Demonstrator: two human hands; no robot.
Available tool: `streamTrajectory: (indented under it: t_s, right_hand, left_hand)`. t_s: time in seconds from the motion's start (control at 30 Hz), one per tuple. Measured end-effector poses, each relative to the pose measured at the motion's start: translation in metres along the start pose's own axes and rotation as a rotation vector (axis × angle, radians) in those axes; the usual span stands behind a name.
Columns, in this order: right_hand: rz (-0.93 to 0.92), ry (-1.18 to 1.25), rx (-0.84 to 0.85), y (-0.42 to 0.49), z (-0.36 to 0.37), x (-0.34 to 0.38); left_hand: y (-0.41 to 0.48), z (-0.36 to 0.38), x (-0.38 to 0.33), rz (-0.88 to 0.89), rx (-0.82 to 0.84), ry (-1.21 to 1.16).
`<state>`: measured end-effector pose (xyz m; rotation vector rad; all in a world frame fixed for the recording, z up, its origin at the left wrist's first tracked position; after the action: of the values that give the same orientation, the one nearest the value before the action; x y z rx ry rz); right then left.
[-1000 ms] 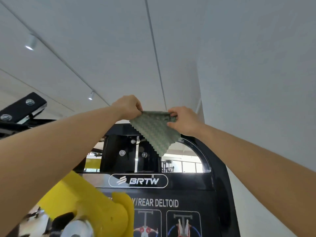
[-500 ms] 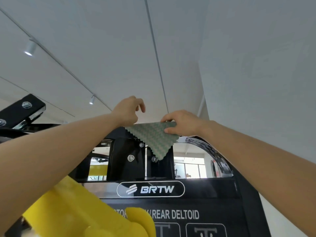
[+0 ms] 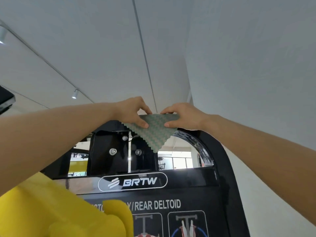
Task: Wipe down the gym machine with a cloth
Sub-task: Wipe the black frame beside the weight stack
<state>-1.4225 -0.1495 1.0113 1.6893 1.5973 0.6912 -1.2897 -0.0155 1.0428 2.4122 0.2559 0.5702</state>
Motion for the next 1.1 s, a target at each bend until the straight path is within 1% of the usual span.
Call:
streamTrajectory:
  t_s: [0.17,0.4,0.57,0.67,0.77,0.9,1.1]
  right_hand:
    - [0.081,0.103,-0.064,-0.033,-0.013,-0.029]
    - [0.189,0.277,-0.162,-0.087,-0.012,-0.069]
    - [0.254,0.487,-0.231,-0.125,0.003,-0.094]
    - [0.255,0.614,-0.285,-0.147,0.017,-0.100]
    - [0.252,0.668,-0.344,-0.168,0.030,-0.099]
    - [0.270,0.750,-0.421,-0.195,0.047,-0.098]
    - [0.324,0.825,-0.501,-0.233,0.077,-0.091]
  left_hand:
    - [0.020,0.004,-0.036,0.042,0.019,0.008]
    - [0.043,0.013,-0.087,0.129,-0.029,0.032]
    - [0.052,0.028,-0.123,0.202,-0.021,0.110]
    - [0.055,0.039,-0.139,0.235,-0.018,0.207]
    - [0.052,0.044,-0.158,0.279,-0.037,0.300]
    - [0.048,0.053,-0.181,0.352,-0.014,0.416]
    - [0.040,0.071,-0.205,0.477,-0.008,0.483]
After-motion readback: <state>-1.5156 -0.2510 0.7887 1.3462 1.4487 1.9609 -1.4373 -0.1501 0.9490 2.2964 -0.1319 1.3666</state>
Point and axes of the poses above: each hand's wrist, its own y-axis towards the middle knuckle, its own z-axis out of the palm, x = y × z, the point moved 5 cm from there along y, towards the middle knuckle, and after that the axes turned 7 degrees about y, right-handed, at the moved point
